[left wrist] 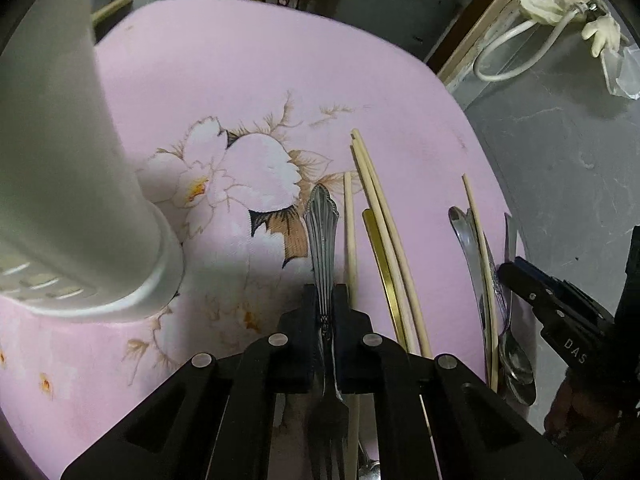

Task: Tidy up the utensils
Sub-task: 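Grasp the ornate silver fork with the left tool while the right tool grasps a silver spoon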

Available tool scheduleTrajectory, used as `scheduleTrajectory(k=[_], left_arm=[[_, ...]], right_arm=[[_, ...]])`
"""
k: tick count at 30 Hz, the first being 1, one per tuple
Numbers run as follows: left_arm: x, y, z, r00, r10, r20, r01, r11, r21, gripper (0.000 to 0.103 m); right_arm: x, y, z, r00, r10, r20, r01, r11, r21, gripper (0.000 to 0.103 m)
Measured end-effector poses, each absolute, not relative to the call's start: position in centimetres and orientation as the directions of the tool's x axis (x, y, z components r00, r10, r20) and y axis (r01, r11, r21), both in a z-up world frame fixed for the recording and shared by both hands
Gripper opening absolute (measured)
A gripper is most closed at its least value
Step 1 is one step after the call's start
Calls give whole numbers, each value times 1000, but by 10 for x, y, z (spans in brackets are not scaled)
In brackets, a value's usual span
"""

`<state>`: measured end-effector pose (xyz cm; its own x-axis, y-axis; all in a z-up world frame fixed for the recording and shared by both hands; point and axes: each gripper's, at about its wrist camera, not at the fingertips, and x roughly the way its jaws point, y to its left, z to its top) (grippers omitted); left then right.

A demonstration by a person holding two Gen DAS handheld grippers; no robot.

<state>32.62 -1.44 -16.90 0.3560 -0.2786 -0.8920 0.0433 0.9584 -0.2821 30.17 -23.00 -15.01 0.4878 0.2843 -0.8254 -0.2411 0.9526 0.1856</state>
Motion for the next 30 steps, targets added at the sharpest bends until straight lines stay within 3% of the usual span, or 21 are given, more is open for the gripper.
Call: scheduleTrajectory(k=[7, 18, 24, 30], left_arm=[[321, -11, -164, 349, -255, -902, 43, 966, -256, 5], [323, -34, -160, 314, -147, -938, 117, 986, -115, 6], [321, -38, -160, 349, -157, -924, 87, 987, -135, 5], [281, -24, -142, 470, -201, -859, 67, 979, -192, 5]], right_arm=[[311, -223, -153, 483, 256, -837, -233, 960, 158, 22], [307, -213, -153, 470, 180, -864, -216, 973, 85, 26], [306, -224, -151, 472, 219, -854, -172, 973, 155, 7], [293, -236, -145, 491, 315, -812, -165, 949, 269, 5]])
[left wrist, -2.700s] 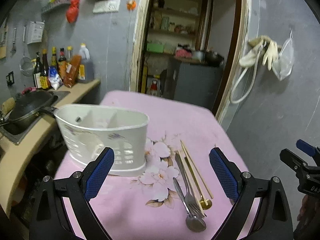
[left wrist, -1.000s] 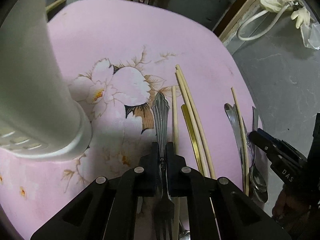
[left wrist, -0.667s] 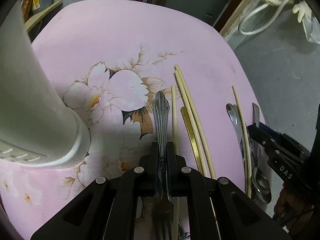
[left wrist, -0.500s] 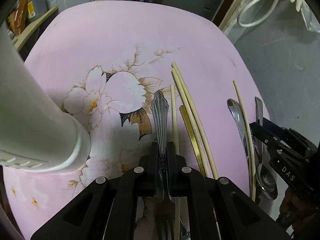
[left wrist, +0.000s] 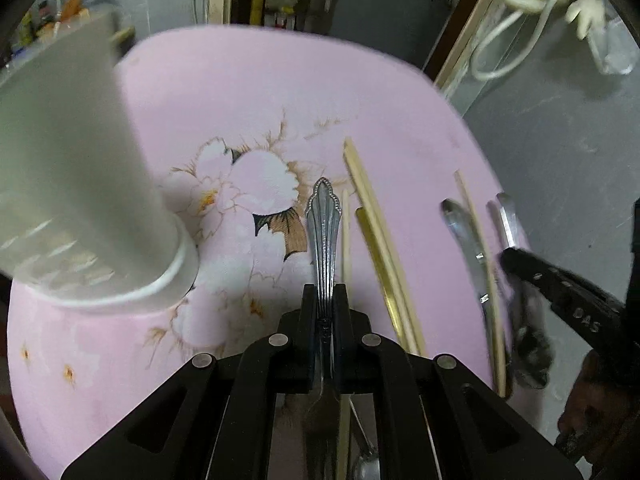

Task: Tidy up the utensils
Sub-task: 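Grasp the ornate silver fork with the left tool while the right tool grasps a silver spoon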

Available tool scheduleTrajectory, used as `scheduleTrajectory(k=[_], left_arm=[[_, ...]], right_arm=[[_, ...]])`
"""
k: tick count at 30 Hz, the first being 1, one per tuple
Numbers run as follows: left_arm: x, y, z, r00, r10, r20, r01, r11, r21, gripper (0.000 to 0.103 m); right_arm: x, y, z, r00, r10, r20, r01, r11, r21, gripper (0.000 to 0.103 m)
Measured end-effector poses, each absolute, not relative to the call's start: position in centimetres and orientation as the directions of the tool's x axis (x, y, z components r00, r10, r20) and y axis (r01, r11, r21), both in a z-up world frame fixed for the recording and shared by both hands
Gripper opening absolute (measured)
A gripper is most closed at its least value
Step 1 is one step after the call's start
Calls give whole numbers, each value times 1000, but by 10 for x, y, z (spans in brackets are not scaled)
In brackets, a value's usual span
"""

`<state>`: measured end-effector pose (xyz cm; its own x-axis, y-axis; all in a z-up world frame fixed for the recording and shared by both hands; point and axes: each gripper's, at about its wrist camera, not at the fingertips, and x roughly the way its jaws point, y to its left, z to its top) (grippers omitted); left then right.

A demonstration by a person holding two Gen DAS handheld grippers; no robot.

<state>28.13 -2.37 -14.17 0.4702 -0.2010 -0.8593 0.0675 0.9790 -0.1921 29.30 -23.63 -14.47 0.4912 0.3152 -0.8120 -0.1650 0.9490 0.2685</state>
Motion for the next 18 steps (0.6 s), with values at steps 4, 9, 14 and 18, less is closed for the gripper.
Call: scheduleTrajectory(k=[4, 9, 14, 18], left_arm=[[266, -22, -131, 535, -203, -820, 59, 977, -204, 5], [244, -15, -125, 579, -207, -788, 24, 971, -237, 5], [233, -10, -123, 604, -198, -772, 2, 969, -248, 5], [235, -20, -121, 619, -188, -763, 0, 971, -239, 5]], right_arm=[[279, -232, -138, 520, 352, -778, -201, 936, 289, 4], [265, -226, -131, 542, 381, -749, -241, 924, 296, 4], [258, -222, -130, 535, 412, -738, -277, 910, 307, 4], [252, -216, -129, 516, 437, -737, -315, 897, 311, 3]])
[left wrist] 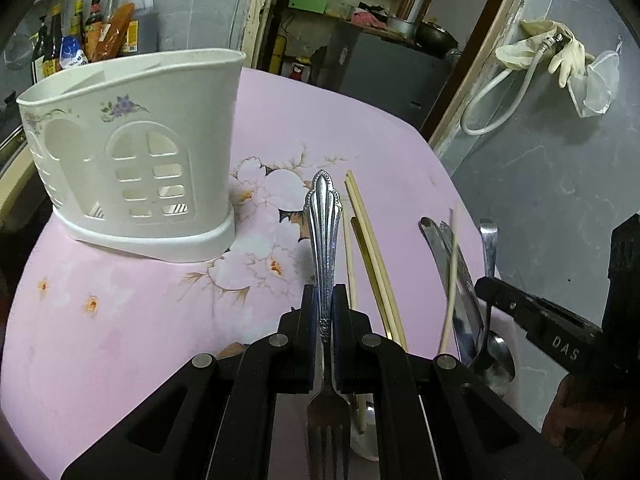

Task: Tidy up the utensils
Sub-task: 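Grasp the ornate silver fork with the left tool while the right tool grasps a silver spoon, then lift the fork with the left tool while the right tool carries the spoon to the caddy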

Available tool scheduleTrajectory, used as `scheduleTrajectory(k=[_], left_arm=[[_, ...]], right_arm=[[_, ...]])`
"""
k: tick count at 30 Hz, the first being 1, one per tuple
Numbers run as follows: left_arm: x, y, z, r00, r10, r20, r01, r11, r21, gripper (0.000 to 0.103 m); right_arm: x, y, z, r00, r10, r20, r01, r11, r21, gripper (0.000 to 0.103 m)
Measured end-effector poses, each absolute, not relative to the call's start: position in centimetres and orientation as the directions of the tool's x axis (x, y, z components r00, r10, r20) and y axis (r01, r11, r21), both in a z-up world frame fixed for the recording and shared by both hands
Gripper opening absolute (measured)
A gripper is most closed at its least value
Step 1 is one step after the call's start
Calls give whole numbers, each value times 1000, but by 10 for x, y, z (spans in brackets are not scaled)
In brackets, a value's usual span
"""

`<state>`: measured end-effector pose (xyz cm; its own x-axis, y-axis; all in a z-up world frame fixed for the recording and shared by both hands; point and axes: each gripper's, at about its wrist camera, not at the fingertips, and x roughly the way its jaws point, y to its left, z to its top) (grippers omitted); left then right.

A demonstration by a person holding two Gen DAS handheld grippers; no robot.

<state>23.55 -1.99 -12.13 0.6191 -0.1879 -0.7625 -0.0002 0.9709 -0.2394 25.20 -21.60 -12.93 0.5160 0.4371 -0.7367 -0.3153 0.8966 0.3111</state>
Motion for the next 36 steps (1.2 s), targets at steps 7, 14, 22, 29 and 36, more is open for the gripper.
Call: scheduleTrajectory(k=[7, 14, 22, 29, 36], left_arm=[[230, -21, -121, 629, -184, -755, -9, 970, -243, 5], [214, -16, -109, 672, -157, -724, -30, 971, -238, 5], [198, -9, -87, 729, -122, -673, -55, 970, -236, 5], [194, -4, -69, 755, -128, -644, -40, 970, -239, 5], [194, 6, -51, 774, -157, -613, 15, 973, -230, 5]], right_arm=[[244, -212, -128, 491, 474, -731, -339, 877, 341, 1], [235, -217, -121, 498, 505, -705, -348, 861, 371, 0], [218, -218, -109, 560, 501, -659, -370, 864, 342, 0], [207, -212, -92, 623, 482, -616, -375, 875, 306, 0], [204, -196, -75, 677, 450, -583, -358, 893, 273, 0]])
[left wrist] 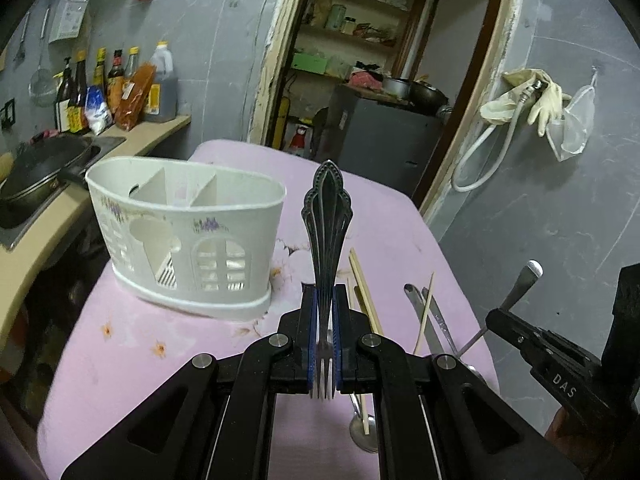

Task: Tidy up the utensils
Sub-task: 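Lift the fork with the left tool while the right tool carries the spoon to the caddy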

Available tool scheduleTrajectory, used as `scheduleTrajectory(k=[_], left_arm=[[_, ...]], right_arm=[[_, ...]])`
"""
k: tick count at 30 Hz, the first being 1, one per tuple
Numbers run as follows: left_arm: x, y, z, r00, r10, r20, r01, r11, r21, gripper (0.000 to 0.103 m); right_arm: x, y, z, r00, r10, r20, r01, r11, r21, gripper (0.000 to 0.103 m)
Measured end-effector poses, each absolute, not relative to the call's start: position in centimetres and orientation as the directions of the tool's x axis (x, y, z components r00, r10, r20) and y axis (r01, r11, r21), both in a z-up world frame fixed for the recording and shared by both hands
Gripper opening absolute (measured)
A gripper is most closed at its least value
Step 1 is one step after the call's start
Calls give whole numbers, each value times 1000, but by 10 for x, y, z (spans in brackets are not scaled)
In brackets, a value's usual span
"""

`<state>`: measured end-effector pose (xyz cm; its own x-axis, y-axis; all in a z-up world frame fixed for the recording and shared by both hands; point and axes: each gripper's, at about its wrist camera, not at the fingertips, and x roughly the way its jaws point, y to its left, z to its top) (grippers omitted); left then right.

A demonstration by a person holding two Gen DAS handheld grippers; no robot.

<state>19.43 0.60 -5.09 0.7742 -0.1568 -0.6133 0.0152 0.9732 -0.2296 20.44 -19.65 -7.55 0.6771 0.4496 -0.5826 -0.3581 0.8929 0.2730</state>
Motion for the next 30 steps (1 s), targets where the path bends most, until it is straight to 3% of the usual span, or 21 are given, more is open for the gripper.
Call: scheduleTrajectory(k=[8, 23, 30], left_arm=[[195, 33, -19, 804, -174, -568, 40, 970, -241, 5], [207, 141, 68, 906, -93, -412, -16, 967, -253, 5], [230, 181, 62, 917, -41, -396, -52, 973, -223, 5]], right_arm=[[203, -174, -41, 726, 444, -526, -358, 896, 263, 0], [231, -77, 41, 762, 567, -312, -526, 824, 212, 0], [258, -28, 29, 752, 554, -358, -538, 829, 153, 0]])
